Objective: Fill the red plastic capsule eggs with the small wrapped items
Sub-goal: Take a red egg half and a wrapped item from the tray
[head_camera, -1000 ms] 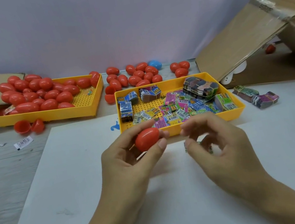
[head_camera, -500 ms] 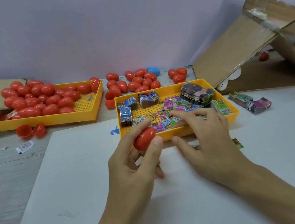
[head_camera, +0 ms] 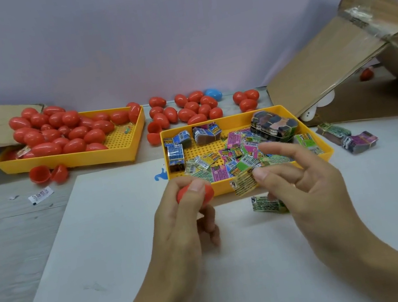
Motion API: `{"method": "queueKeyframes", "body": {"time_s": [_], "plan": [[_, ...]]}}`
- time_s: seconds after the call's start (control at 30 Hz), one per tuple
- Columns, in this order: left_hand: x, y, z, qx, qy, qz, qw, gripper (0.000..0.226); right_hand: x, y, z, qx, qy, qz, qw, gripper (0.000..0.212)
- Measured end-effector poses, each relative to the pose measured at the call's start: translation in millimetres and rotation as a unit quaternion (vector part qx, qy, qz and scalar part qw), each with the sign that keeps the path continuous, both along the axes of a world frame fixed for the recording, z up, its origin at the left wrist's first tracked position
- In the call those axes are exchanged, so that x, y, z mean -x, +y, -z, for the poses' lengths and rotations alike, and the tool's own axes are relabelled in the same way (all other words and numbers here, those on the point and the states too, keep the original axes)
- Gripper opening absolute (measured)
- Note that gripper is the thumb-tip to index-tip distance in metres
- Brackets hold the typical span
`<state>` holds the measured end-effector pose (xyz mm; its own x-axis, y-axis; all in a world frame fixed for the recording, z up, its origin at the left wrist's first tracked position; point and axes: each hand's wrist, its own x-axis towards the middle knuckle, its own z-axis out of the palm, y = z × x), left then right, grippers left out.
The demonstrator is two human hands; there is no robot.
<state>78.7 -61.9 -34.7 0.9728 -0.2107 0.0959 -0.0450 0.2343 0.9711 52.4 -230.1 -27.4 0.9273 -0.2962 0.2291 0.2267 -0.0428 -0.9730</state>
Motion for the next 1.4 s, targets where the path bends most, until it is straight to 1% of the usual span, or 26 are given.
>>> {"method": "queueKeyframes", "body": {"time_s": [0.1,0.17,0.27,0.33,0.43,0.5,0.6,0.73,0.83,0.93,1.03,1.13,1.2,1.23,1.3,1.33,1.37,1.4], "plan": [[3,-1,-1,-0.024,-0.058,-0.006,0.998,0.036,5,7,2,-0.023,0.032,-0.027,0.999,0.039],[3,-3,1,-0.033,-0.081,-0.020,0.996,0.040,9,10,1,-0.009,0.022,-0.037,0.999,0.036],[2,-4,2,-0.013,-0.076,-0.039,0.996,0.042,14,13,-1,0.028,0.002,-0.038,0.999,0.034],[2,-3,3,-0.003,-0.083,-0.047,0.995,0.037,15,13,-1,0.040,0.003,-0.035,0.999,0.035],[0,-1,4,-0.012,-0.085,-0.056,0.995,0.037,13,10,-2,0.015,0.006,-0.055,0.998,0.033],[0,0,3,-0.026,-0.082,-0.059,0.995,0.037,12,7,-2,0.013,0.008,-0.076,0.997,0.041],[-1,1,3,-0.042,-0.089,-0.058,0.994,0.040,13,6,-3,0.081,-0.003,-0.093,0.992,0.052],[1,1,2,-0.061,-0.106,-0.051,0.991,0.040,13,5,-4,0.181,-0.035,-0.089,0.979,0.052],[2,0,1,-0.065,-0.117,-0.036,0.990,0.042,12,2,-4,0.260,-0.053,-0.079,0.961,0.051],[3,-1,0,-0.072,-0.136,-0.030,0.988,0.042,11,0,-2,0.318,-0.063,-0.069,0.943,0.044],[3,-1,-1,-0.074,-0.148,-0.033,0.986,0.043,10,0,-3,0.361,-0.084,-0.051,0.927,0.025],[3,0,-2,-0.065,-0.144,-0.030,0.987,0.042,11,0,-4,0.373,-0.083,-0.038,0.923,0.007],[4,0,-2,-0.052,-0.137,-0.025,0.989,0.042,11,1,-4,0.352,-0.058,-0.055,0.932,0.004],[5,0,-3,-0.043,-0.133,-0.024,0.990,0.043,11,2,-4,0.311,-0.028,-0.080,0.947,0.004],[5,2,-5,-0.020,-0.125,-0.024,0.992,0.039,9,3,-8,0.154,0.060,-0.154,0.974,0.009],[4,3,-5,-0.004,-0.120,-0.022,0.993,0.035,8,2,-9,0.064,0.101,-0.184,0.976,0.013],[3,4,-6,0.014,-0.111,-0.014,0.994,0.033,7,2,-10,-0.015,0.130,-0.207,0.970,0.015],[2,5,-6,0.028,-0.101,-0.001,0.994,0.033,6,1,-12,-0.073,0.146,-0.221,0.961,0.018]]}}
